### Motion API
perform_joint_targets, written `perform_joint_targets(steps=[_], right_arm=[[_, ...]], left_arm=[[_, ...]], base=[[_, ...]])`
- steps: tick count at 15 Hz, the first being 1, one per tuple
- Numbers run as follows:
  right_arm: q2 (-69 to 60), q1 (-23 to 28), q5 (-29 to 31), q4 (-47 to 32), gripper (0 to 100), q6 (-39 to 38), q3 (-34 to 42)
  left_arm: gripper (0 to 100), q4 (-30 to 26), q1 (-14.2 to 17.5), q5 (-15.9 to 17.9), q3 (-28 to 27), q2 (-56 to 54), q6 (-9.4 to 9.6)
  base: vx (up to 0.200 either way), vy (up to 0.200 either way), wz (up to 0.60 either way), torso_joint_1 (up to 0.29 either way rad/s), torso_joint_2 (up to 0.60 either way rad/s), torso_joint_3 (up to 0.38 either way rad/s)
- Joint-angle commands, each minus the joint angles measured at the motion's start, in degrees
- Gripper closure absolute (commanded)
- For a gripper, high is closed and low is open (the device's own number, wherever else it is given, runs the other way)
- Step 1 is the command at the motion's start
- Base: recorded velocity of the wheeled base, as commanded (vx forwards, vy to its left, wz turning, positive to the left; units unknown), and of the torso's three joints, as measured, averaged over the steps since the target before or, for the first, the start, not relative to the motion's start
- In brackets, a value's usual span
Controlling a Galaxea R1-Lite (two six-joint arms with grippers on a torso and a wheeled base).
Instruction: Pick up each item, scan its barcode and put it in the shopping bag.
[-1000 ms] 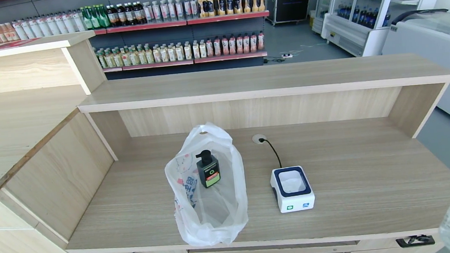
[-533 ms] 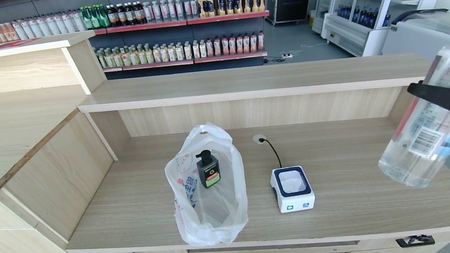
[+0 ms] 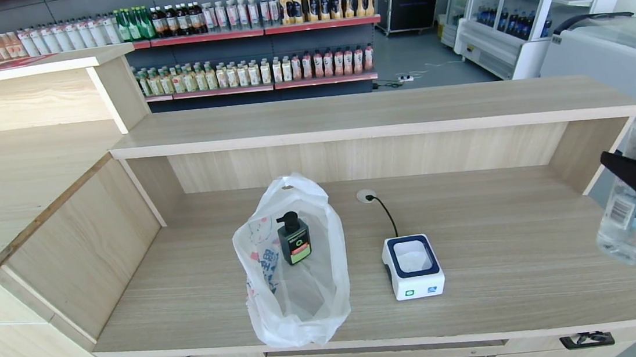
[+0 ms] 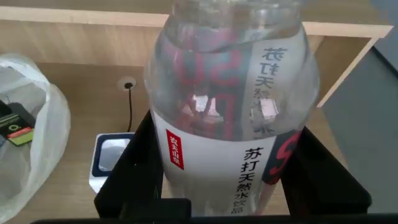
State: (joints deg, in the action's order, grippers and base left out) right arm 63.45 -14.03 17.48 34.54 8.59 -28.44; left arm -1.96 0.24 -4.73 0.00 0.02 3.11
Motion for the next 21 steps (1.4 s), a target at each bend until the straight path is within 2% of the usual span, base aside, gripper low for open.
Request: perform_joint_targets(steps=[1,8,13,17,19,21], right_arm=[[0.62,-0.29,2.38,0.44,100,4.24,0.4],[-0.96,-1.35,3.26,0.44,100,11.09,0.84],[2.82,-1.44,5.11,0.97,100,13.73,0.14],[9.59,-1.0,4.76,7.65,100,15.14,-0.04],[12.31,-1.0,3.96,8.71,100,15.84,0.05],[16.35,-1.0,2.03,13.01,100,16.28,0.32]], left_arm=[[0,0.03,0.02,-0.02,0.0,-0.02,-0.03],[0,0.03,0.02,-0.02,0.0,-0.02,-0.03],[0,-0.06,0.02,-0.02,0.0,-0.02,0.06],[0,0.03,0.02,-0.02,0.0,-0.02,-0.03],[0,0.03,0.02,-0.02,0.0,-0.02,0.06],[0,-0.06,0.02,-0.02,0.0,-0.02,-0.03]], base=[[0.0,0.0,0.0,0.0,0.0,0.0],[0.0,0.0,0.0,0.0,0.0,0.0],[0.0,0.0,0.6,-0.092,0.23,0.141],[0.0,0.0,0.6,-0.156,0.39,0.234],[0.0,0.0,0.0,-0.168,0.42,0.252],[0.0,0.0,0.0,-0.066,0.17,0.105]])
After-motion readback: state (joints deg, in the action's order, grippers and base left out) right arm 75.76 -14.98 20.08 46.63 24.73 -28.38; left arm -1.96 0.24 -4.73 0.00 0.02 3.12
